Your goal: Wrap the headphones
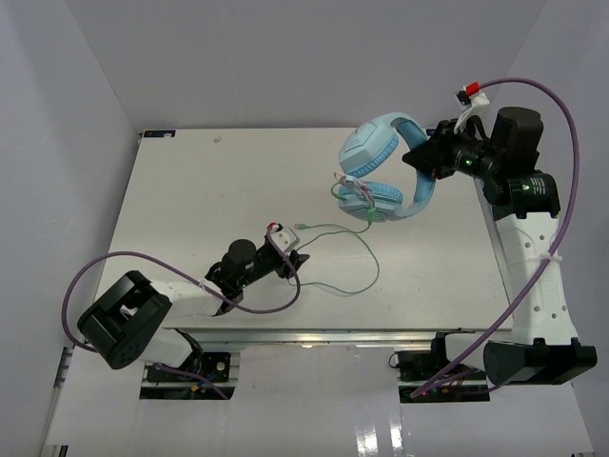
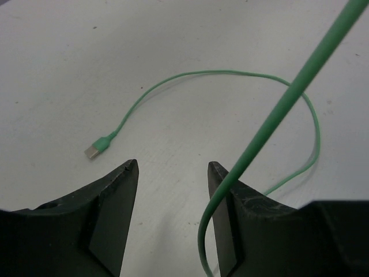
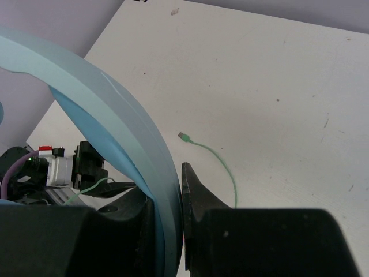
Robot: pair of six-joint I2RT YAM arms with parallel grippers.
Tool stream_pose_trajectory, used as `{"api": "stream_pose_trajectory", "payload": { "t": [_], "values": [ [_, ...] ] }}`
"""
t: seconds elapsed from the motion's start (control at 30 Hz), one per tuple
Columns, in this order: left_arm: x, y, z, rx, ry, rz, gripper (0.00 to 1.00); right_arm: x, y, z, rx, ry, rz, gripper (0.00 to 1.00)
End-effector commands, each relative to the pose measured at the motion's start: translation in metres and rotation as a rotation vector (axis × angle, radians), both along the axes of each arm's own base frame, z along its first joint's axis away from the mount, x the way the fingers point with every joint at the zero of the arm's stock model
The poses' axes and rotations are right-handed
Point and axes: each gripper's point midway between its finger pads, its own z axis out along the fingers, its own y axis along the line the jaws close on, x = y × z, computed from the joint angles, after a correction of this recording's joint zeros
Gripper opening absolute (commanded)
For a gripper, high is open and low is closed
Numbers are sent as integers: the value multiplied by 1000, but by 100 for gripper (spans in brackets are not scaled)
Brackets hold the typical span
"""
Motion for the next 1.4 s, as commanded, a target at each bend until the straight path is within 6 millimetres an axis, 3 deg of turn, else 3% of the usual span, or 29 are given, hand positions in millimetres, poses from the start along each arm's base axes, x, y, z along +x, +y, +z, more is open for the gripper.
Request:
{"api": "stream_pose_trajectory", "payload": {
  "t": [0.0,0.47,0.6,0.77,0.87,0.97,1.03,1.1,1.13,1.23,1.33,1.37],
  "values": [
    [-26,1,-4,-38,58,-77,64,-9,6,44,52,-98,25,8],
    [-45,9,-28,-53,142,-91,61,-14,7,51,72,-104,26,8],
    [-48,15,-35,-43,153,-76,40,-13,7,48,73,-96,29,8],
    [-50,12,-39,-45,202,-79,4,-17,8,46,60,-105,50,8],
    [-44,4,-36,-14,226,-101,0,-31,16,40,27,-126,157,8],
    [-38,-8,-40,77,308,-165,0,-57,34,25,6,-143,333,8],
    [-19,-25,-15,85,300,-209,0,-71,45,-2,-51,-152,429,8],
    [-12,-28,-9,113,353,-247,0,-82,52,-28,-119,-161,480,8],
    [-12,-23,-17,141,407,-256,0,-92,55,-43,-153,-171,530,8],
    [14,-8,0,157,498,-198,0,-109,54,-70,-274,-267,621,8],
    [47,14,40,97,577,-121,0,-101,38,-106,-420,-282,575,8],
    [46,19,46,83,635,-112,0,-97,33,-111,-464,-308,554,8]
  ]
}}
